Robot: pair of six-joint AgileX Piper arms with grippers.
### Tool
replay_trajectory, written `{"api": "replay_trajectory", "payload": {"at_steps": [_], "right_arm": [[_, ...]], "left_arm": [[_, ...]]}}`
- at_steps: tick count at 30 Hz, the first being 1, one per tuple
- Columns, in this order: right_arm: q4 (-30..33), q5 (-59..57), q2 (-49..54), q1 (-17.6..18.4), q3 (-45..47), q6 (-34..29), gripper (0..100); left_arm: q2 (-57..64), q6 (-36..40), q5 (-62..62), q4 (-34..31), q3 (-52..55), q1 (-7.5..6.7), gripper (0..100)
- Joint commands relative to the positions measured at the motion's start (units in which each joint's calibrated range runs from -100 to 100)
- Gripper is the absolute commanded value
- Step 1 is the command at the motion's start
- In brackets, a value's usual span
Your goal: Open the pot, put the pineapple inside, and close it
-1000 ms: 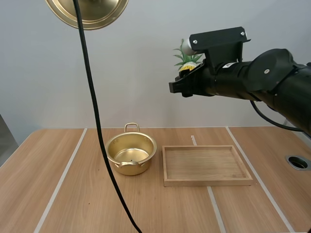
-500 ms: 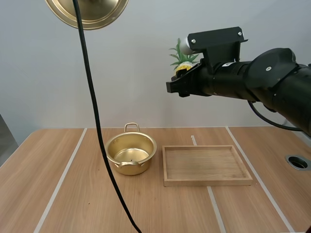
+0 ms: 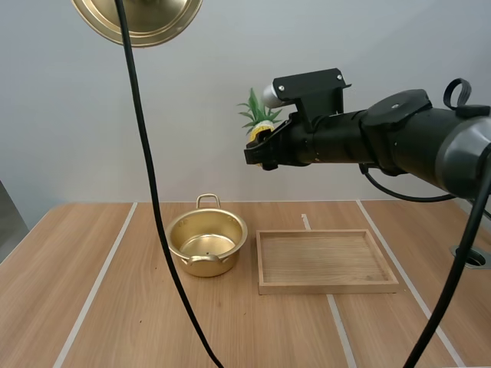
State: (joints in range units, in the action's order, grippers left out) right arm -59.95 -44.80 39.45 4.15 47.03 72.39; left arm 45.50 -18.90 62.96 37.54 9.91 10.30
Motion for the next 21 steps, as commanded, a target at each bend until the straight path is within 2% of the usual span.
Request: {"api": "replay_trajectory", "payload": {"at_steps": [1, 10, 16, 21], "right_arm": [[-3.19, -0.87, -1.64, 0.68, -0.66, 3.52, 0], [-3.18, 3.25, -7.25, 7.4, -0.66, 6.3, 0], [-3.18, 3.78, -11.7, 9.33, -0.66, 7.29, 0], [-3.39, 3.85, -15.82, 9.56, -0.66, 8.39, 0]], "left_arm": [[0.38, 0.49, -1.32, 0.82, -0.46, 0.07, 0], [0.38, 0.49, -1.32, 0.82, -0.46, 0.07, 0], [0.38, 0.49, -1.32, 0.82, -0.46, 0.07, 0], [0.38, 0.49, -1.32, 0.82, -0.46, 0.07, 0]]}}
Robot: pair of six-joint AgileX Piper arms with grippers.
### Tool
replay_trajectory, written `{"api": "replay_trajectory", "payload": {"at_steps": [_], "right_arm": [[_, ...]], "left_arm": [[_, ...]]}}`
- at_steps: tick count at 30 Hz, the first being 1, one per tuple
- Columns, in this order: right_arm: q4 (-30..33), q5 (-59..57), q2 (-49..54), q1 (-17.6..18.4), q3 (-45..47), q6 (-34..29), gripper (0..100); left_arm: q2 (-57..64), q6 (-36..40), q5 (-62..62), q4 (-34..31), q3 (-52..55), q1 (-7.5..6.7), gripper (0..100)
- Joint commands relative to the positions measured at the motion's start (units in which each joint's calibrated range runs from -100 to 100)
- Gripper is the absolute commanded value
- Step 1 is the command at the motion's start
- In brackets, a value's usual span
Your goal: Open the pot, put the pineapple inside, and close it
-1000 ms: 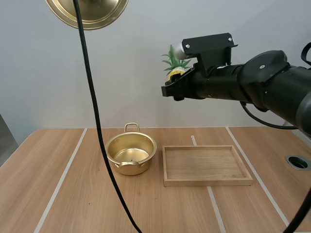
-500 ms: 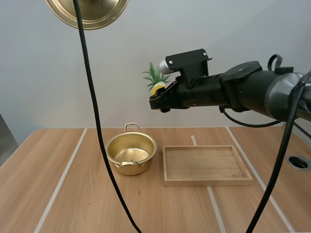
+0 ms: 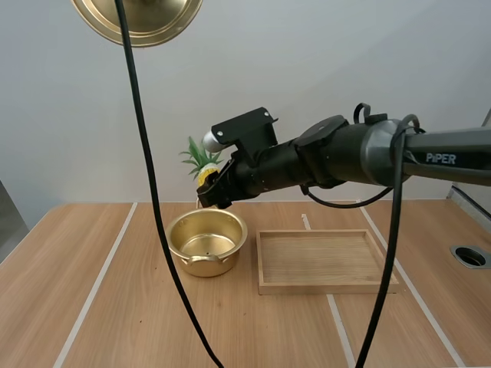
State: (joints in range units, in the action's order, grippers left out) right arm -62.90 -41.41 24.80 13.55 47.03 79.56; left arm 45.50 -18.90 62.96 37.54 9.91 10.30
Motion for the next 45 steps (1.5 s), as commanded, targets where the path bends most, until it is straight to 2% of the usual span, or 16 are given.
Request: {"api": "replay_trajectory", "payload": {"at_steps": [1, 5, 10, 14, 22, 37, 45], "right_arm": [[-0.44, 0.25, -2.01, 0.16, -0.66, 1.67, 0], [-0.81, -0.94, -4.78, 0.16, -0.66, 1.66, 0], [-5.01, -1.45, -9.43, 0.16, -0.66, 5.64, 0], [-5.63, -1.45, -12.25, 0.16, -0.66, 5.82, 0], [-8.35, -1.45, -17.19, 0.16, -0.66, 10.86, 0], [-8.33, -1.62, -23.55, 0.16, -0.66, 12.34, 0], [-10.9, -1.44, -26.1, 0.16, -0.66, 13.62, 0]], "left_arm": [[0.38, 0.49, -1.32, 0.82, -0.46, 0.07, 0], [0.38, 0.49, -1.32, 0.82, -0.46, 0.07, 0], [0.38, 0.49, -1.32, 0.82, -0.46, 0.07, 0], [0.38, 0.49, -1.32, 0.82, -0.46, 0.07, 0], [0.38, 0.49, -1.32, 0.82, -0.46, 0.07, 0], [0.38, 0.49, -1.32, 0.82, -0.46, 0.07, 0], [0.38, 0.49, -1.32, 0.82, -0.46, 0.07, 0]]}}
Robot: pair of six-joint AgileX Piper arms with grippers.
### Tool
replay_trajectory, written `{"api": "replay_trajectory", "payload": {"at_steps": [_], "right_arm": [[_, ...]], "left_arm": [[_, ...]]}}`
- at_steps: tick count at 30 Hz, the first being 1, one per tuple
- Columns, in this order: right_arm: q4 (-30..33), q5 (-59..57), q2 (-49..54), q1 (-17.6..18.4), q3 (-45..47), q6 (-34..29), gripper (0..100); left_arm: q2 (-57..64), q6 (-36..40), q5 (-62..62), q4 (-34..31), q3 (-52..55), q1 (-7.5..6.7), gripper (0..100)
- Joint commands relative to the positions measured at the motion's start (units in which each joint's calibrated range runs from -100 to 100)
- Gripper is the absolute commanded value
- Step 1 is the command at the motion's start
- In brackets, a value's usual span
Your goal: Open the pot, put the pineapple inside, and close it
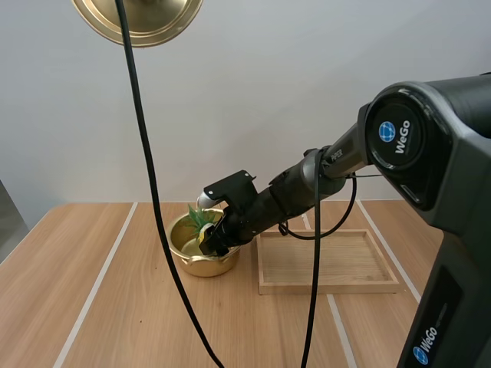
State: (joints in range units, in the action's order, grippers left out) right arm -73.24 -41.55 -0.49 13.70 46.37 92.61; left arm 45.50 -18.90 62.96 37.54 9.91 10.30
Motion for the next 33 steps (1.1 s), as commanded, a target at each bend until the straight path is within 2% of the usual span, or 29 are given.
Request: {"api": "replay_trajectory", "payload": {"at_steps": [1, 9, 15, 17, 19, 21, 22, 33], "right_arm": [[-0.54, -1.09, -0.93, 0.01, 0.0, 0.58, 0], [-3.27, 1.28, -2.57, 0.01, 0.0, 3.92, 0], [-4.48, 1.28, -3.02, 0.01, 0.0, 4.0, 0], [-5.94, 1.28, -3.02, 0.01, 0.0, 4.0, 22], [-6.99, 1.28, -3.02, 0.01, 0.0, 4.0, 51], [-7.08, 0.86, -3.02, 0.01, 0.0, 4.0, 90], [-7.08, 0.67, -3.02, 0.01, 0.0, 4.0, 100], [-8.66, -0.09, -0.33, 0.01, 0.0, 4.0, 100]], "left_arm": [[0.38, 0.49, -1.32, 0.82, -0.46, 0.07, 0], [0.38, 0.49, -1.32, 0.82, -0.46, 0.07, 0], [0.38, 0.49, -1.32, 0.82, -0.46, 0.07, 0], [0.38, 0.49, -1.32, 0.82, -0.46, 0.07, 0], [0.38, 0.49, -1.32, 0.82, -0.46, 0.07, 0], [0.38, 0.49, -1.32, 0.82, -0.46, 0.07, 0], [0.38, 0.49, -1.32, 0.82, -0.46, 0.07, 0], [0.38, 0.49, -1.32, 0.82, -0.46, 0.07, 0]]}}
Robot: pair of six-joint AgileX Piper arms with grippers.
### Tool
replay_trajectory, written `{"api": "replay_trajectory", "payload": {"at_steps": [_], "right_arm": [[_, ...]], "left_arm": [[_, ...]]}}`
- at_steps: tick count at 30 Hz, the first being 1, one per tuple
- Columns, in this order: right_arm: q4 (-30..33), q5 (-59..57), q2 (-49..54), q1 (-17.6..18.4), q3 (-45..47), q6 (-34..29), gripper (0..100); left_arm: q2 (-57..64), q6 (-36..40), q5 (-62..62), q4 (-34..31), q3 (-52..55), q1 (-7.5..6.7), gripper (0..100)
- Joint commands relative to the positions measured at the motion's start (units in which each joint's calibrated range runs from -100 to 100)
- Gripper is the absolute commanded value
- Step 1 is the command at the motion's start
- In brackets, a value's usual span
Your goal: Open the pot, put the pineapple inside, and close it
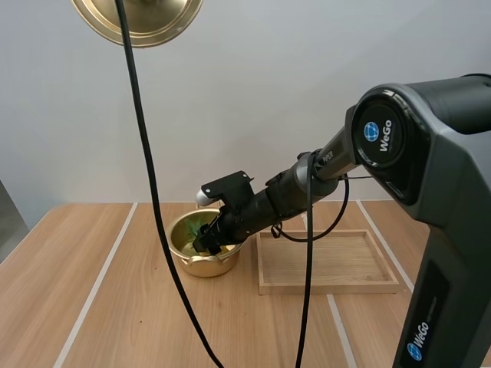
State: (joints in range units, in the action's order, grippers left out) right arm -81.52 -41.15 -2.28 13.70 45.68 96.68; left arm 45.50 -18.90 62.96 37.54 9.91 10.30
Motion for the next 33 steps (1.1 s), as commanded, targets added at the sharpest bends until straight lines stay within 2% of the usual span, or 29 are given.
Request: {"api": "replay_trajectory", "payload": {"at_steps": [1, 16, 23, 28, 29, 30, 32, 33], "right_arm": [[-0.67, -0.5, 2.53, 0.01, 0.7, -0.07, 100], [-1.39, 1.19, 21.23, 0.01, -3.29, -0.52, 100], [-0.12, 11.22, 29.15, 0.01, -3.29, -0.52, 100], [-0.12, 22.95, 35.11, 0.01, -3.29, -0.52, 100], [-0.12, 28.81, 36.77, 0.01, -3.14, -1.04, 100], [-0.12, 32.93, 37.69, -0.19, -2.86, -2.25, 94], [-0.12, 39.11, 39.52, -1.27, -2.36, -3.7, 72], [-0.12, 43.44, 40.38, -1.87, -2.2, -3.7, 47]], "left_arm": [[0.38, 0.49, -1.32, 0.82, -0.46, 0.07, 0], [0.38, 0.49, -1.32, 0.82, -0.46, 0.07, 0], [0.38, 0.49, -1.32, 0.82, -0.46, 0.07, 0], [0.38, 0.49, -1.32, 0.82, -0.46, 0.07, 0], [0.38, 0.49, -1.32, 0.82, -0.46, 0.07, 0], [0.38, 0.49, -1.32, 0.82, -0.46, 0.07, 0], [0.38, 0.49, -1.32, 0.82, -0.46, 0.07, 0], [0.38, 0.49, -1.32, 0.82, -0.46, 0.07, 0]]}}
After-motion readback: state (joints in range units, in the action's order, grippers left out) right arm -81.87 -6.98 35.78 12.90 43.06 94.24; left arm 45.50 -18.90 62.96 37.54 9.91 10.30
